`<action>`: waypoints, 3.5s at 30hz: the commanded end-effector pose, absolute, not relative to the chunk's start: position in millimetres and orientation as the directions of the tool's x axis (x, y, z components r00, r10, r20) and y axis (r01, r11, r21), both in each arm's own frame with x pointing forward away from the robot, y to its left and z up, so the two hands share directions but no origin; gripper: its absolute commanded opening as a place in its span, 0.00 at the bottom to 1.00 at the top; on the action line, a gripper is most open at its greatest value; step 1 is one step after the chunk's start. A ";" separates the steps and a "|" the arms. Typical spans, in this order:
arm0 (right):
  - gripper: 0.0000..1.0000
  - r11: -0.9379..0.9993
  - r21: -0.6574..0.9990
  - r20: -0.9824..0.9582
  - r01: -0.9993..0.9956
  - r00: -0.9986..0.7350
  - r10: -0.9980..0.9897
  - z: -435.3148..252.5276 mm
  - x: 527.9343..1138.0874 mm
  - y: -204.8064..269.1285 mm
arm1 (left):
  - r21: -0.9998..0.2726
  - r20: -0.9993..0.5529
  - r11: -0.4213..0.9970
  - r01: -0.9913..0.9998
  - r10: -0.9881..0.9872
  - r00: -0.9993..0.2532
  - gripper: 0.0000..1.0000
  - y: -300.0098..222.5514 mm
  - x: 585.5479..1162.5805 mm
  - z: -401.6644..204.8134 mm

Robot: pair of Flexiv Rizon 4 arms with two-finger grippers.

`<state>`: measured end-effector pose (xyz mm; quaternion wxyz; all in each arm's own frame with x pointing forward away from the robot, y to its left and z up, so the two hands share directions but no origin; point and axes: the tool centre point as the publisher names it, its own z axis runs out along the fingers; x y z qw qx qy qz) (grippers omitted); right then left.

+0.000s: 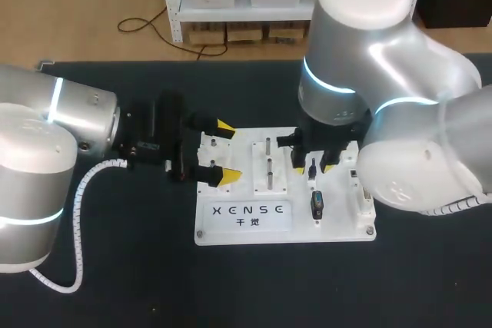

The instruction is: Insert the Ethernet cable into its matching sockets.

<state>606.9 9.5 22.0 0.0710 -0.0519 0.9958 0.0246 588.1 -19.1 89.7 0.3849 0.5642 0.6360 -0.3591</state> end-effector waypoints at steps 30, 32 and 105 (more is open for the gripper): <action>0.00 0.993 0.046 -0.122 -0.105 -0.988 -0.099 40.4 607.6 3.9 | -0.018 -0.898 0.108 0.994 0.436 -0.064 1.00 -18.5 586.7 88.3; 0.00 0.993 0.051 -0.120 -0.106 -0.988 -0.099 44.5 608.9 1.9 | -0.018 -0.898 0.108 0.994 0.436 -0.064 1.00 -18.5 586.7 88.3; 0.00 0.993 0.065 0.041 -0.100 -0.994 -0.102 37.2 611.4 -69.6 | -0.018 -0.898 0.108 0.994 0.436 -0.064 1.00 -18.5 586.7 88.3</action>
